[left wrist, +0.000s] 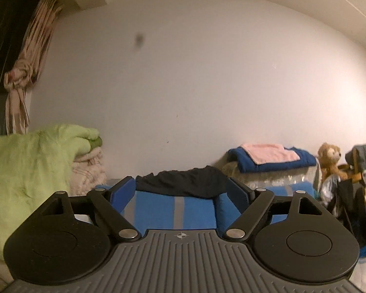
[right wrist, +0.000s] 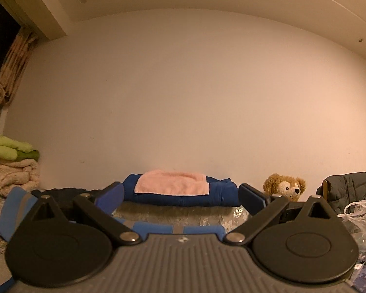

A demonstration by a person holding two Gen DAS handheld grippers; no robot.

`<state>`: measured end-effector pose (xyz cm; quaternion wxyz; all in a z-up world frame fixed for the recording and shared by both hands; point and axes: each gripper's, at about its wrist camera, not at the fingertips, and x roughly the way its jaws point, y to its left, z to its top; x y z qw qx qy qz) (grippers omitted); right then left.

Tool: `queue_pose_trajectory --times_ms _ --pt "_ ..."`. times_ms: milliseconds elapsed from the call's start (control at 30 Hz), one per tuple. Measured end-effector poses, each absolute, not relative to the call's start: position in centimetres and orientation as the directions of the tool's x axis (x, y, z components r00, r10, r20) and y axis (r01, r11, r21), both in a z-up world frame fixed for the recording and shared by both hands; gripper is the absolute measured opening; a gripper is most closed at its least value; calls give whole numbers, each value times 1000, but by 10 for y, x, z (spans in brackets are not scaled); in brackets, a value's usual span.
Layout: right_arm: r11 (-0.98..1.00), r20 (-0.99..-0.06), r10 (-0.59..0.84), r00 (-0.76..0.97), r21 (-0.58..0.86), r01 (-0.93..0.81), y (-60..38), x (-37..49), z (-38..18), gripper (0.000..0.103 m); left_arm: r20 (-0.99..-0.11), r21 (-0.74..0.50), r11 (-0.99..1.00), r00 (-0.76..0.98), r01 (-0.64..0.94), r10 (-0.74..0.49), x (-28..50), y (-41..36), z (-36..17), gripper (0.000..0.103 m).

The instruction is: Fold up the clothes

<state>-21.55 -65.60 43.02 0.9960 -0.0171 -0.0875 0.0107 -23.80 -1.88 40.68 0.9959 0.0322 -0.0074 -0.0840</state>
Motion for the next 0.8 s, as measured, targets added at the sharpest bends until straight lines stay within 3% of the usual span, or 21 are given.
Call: queue_pose_trajectory --times_ms 200,333,400,600,800 --pt "993 80 73 994 -96 -65 -678 -260 432 103 -137 107 980 978 170 -155 -263 -9 391 86" --pt "985 -43 115 992 -122 -120 -672 -257 395 103 -242 57 980 954 193 -174 -250 -8 345 87" --pt "980 -108 137 985 -129 -150 -668 -254 374 103 -284 -25 983 941 184 -184 -237 -7 319 87" --pt "971 -256 235 938 24 -237 -651 -228 308 103 -377 -222 960 892 172 -248 -208 -8 253 87" --pt "956 -369 292 882 94 -277 -643 -214 256 103 -451 -248 956 854 159 -259 -198 -10 213 87"
